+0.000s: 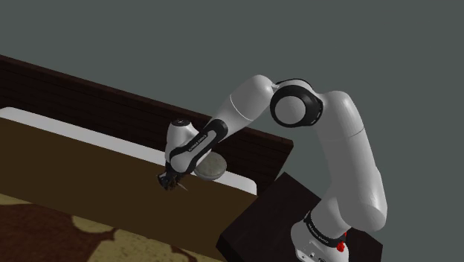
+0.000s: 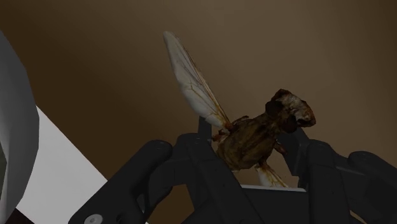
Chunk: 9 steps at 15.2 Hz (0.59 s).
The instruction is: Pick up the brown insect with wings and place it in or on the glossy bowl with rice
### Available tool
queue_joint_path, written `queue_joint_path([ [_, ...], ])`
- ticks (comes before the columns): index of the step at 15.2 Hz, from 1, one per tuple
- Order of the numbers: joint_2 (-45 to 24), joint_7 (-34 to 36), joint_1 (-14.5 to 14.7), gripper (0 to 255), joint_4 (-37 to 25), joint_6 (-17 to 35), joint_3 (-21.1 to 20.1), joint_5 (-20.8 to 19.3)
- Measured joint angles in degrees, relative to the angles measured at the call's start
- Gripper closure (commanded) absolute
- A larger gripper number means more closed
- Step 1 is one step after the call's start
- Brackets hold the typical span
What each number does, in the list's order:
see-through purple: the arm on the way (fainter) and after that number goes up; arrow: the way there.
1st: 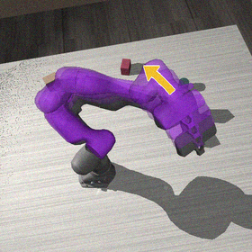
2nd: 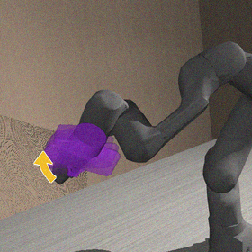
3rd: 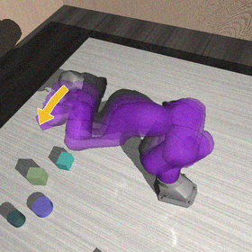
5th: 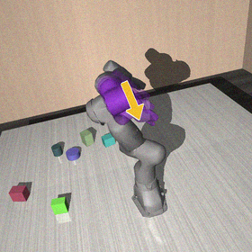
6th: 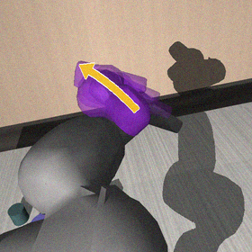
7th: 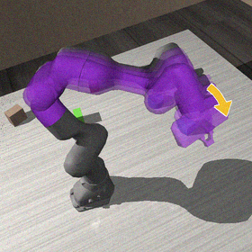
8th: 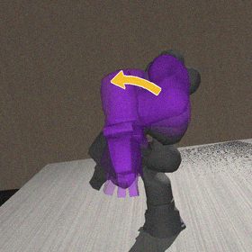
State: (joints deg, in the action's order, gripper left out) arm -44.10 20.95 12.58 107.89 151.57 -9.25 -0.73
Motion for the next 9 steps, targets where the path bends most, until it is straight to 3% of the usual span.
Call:
queue_joint_path([
  [9,5.79,0.05,-0.63,255,2.08,-3.77,-0.72,0.57],
])
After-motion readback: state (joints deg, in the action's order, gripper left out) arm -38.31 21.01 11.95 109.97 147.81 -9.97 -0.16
